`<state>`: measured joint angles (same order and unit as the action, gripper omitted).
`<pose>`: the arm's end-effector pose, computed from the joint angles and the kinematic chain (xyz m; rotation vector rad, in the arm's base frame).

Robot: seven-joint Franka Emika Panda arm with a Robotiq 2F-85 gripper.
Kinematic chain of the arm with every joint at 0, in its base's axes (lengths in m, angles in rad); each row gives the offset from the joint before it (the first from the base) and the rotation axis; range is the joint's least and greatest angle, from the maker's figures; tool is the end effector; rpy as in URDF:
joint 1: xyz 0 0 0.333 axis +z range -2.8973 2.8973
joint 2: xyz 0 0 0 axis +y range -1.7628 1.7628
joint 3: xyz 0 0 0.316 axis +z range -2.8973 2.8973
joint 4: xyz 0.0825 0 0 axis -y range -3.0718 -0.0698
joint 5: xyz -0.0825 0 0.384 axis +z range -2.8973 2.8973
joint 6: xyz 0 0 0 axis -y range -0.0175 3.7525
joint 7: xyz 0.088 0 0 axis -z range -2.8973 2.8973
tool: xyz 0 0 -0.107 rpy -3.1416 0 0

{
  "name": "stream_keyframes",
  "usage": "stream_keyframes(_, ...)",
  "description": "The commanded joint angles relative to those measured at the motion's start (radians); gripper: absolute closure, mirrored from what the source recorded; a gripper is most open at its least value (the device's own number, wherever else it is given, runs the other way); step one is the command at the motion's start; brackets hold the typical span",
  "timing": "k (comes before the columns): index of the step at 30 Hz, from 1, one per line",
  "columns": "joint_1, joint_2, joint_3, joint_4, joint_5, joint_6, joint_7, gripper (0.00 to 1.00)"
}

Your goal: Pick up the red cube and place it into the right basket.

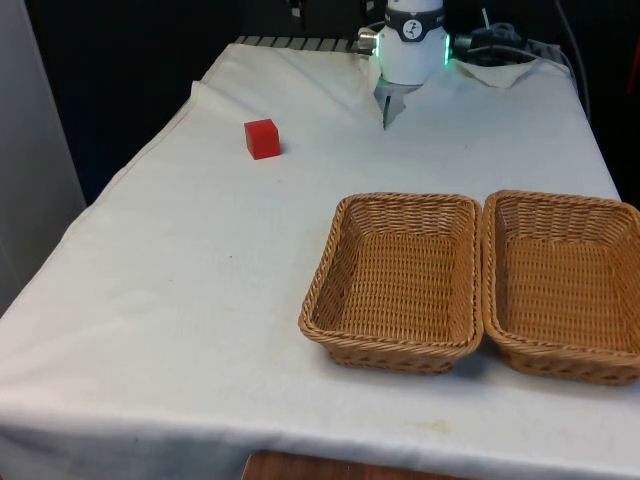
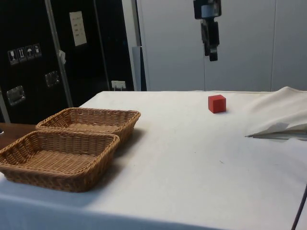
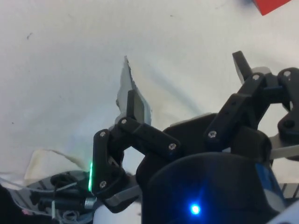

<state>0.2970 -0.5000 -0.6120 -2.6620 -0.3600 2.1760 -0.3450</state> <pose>0.3626 -0.1185 0.3653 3.1026 0.4856 -0.0565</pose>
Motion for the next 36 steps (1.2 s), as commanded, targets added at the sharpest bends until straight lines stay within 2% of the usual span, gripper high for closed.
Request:
stream_keyframes(1,-0.012,-0.014,-0.010,-0.023,-0.022,0.026,-0.003,0.00)
stream_keyframes(2,-0.013,-0.018,-0.018,-0.033,-0.030,0.034,-0.005,0.00)
stream_keyframes(3,-0.002,-0.009,-0.017,-0.020,-0.017,0.017,-0.001,0.00)
stream_keyframes(4,-0.014,-0.021,-0.027,-0.043,-0.038,0.043,-0.007,0.00)
stream_keyframes(6,-0.012,-0.023,-0.050,-0.063,-0.057,0.064,-0.014,0.00)
stream_keyframes(10,-0.005,-0.013,-0.066,-0.072,-0.067,0.092,-0.032,0.00)
stream_keyframes(12,-0.005,-0.014,-0.067,-0.071,-0.060,0.085,-0.035,0.00)
stream_keyframes(17,-0.011,0.003,-0.084,-0.091,-0.072,0.133,-0.071,0.00)
stream_keyframes(22,-0.006,0.041,-0.122,-0.092,-0.067,0.163,-0.110,0.00)
stream_keyframes(30,-0.011,0.115,-0.191,-0.087,-0.074,0.241,-0.185,0.00)
stream_keyframes(31,-0.006,0.110,-0.181,-0.086,-0.067,0.225,-0.175,0.00)
stream_keyframes(32,-0.011,0.131,-0.210,-0.086,-0.074,0.260,-0.202,0.00)
stream_keyframes(36,-0.007,0.163,-0.247,-0.085,-0.071,0.302,-0.237,0.00)
